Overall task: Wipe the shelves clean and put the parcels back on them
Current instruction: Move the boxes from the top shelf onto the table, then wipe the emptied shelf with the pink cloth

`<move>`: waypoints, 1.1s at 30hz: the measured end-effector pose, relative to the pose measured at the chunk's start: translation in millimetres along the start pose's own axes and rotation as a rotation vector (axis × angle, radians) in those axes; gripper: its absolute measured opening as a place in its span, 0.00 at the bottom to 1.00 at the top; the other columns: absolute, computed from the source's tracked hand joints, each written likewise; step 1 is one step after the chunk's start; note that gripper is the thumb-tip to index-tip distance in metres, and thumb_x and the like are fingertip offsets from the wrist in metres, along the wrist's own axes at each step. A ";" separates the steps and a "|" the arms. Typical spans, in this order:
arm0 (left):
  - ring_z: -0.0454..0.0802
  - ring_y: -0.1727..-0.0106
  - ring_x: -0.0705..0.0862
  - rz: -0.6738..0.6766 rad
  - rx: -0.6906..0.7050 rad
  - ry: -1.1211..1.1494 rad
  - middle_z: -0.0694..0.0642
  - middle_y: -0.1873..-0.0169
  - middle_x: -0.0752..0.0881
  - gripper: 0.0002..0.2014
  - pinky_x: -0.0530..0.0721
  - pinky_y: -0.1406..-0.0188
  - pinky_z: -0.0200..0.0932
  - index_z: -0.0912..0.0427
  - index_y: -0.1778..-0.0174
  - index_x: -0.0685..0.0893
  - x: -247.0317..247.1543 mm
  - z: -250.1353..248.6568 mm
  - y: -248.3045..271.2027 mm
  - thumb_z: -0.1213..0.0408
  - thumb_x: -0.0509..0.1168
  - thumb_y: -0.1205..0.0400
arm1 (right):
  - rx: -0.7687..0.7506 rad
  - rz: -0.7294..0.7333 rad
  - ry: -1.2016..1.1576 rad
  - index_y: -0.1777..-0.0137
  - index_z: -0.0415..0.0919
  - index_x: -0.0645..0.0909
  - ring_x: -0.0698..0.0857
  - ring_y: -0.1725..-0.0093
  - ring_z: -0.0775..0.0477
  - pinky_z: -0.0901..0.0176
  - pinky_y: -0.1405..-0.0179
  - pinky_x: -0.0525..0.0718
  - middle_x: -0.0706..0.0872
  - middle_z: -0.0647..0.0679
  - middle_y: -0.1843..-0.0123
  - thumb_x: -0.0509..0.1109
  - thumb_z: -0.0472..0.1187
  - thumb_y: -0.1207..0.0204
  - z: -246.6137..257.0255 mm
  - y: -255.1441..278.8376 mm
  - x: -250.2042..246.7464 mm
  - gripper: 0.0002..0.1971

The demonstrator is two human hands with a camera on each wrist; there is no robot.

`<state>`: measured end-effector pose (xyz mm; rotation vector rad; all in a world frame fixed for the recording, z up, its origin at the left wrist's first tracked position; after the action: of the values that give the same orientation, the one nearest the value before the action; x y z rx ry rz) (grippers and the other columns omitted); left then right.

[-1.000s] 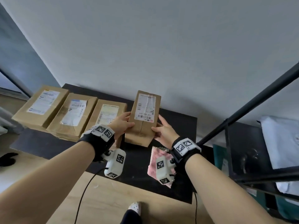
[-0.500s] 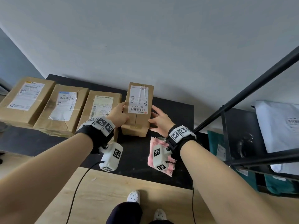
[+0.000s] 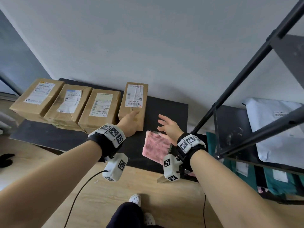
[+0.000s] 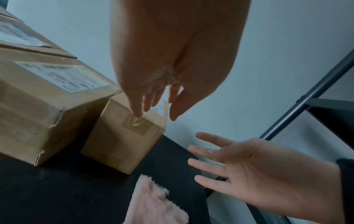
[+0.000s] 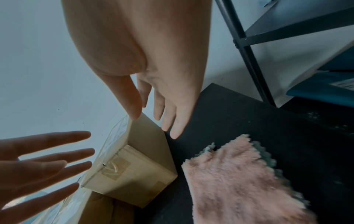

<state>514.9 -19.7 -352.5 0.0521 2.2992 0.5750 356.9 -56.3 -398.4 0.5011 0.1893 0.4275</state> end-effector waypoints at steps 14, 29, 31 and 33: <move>0.55 0.30 0.76 0.090 -0.112 -0.045 0.57 0.27 0.73 0.30 0.75 0.37 0.43 0.54 0.19 0.60 105.8 41.4 24.8 0.72 0.58 0.18 | -0.089 -0.013 0.341 0.25 0.39 0.73 0.75 0.27 0.45 0.66 0.30 0.69 0.79 0.44 0.30 0.64 0.29 0.21 -76.6 5.4 -2.9 0.24; 0.54 0.26 0.72 0.087 -0.200 0.018 0.56 0.24 0.71 0.29 0.73 0.30 0.44 0.56 0.19 0.61 140.6 97.6 -2.9 0.75 0.56 0.18 | -0.164 -0.038 0.964 0.16 0.42 0.48 0.49 0.15 0.46 0.53 0.18 0.56 0.42 0.47 0.13 0.69 0.33 0.23 -115.9 -28.4 33.8 0.41; 0.54 0.27 0.74 0.087 -0.182 0.041 0.56 0.26 0.74 0.29 0.74 0.32 0.42 0.56 0.20 0.63 142.7 97.3 -6.1 0.75 0.55 0.18 | -0.223 -0.066 1.036 0.18 0.41 0.55 0.56 0.17 0.44 0.52 0.20 0.63 0.46 0.44 0.14 0.68 0.33 0.22 -114.8 -27.5 37.0 0.35; 0.54 0.30 0.77 0.072 -0.161 0.077 0.56 0.30 0.78 0.28 0.75 0.35 0.41 0.56 0.21 0.66 144.5 97.1 -10.6 0.76 0.55 0.19 | -0.292 -0.092 1.063 0.22 0.40 0.63 0.61 0.19 0.44 0.51 0.22 0.66 0.50 0.43 0.15 0.68 0.31 0.23 -112.9 -29.9 42.6 0.30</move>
<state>479.3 38.3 -513.1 0.0357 2.3242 0.8105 374.1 -13.3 -513.8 -0.0680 1.1513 0.5880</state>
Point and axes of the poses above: each hand's wrist, its own y-axis away from the middle knuckle, its own x-axis out of the palm, z = x × y, the point moved 8 cm from there along -y, towards the middle knuckle
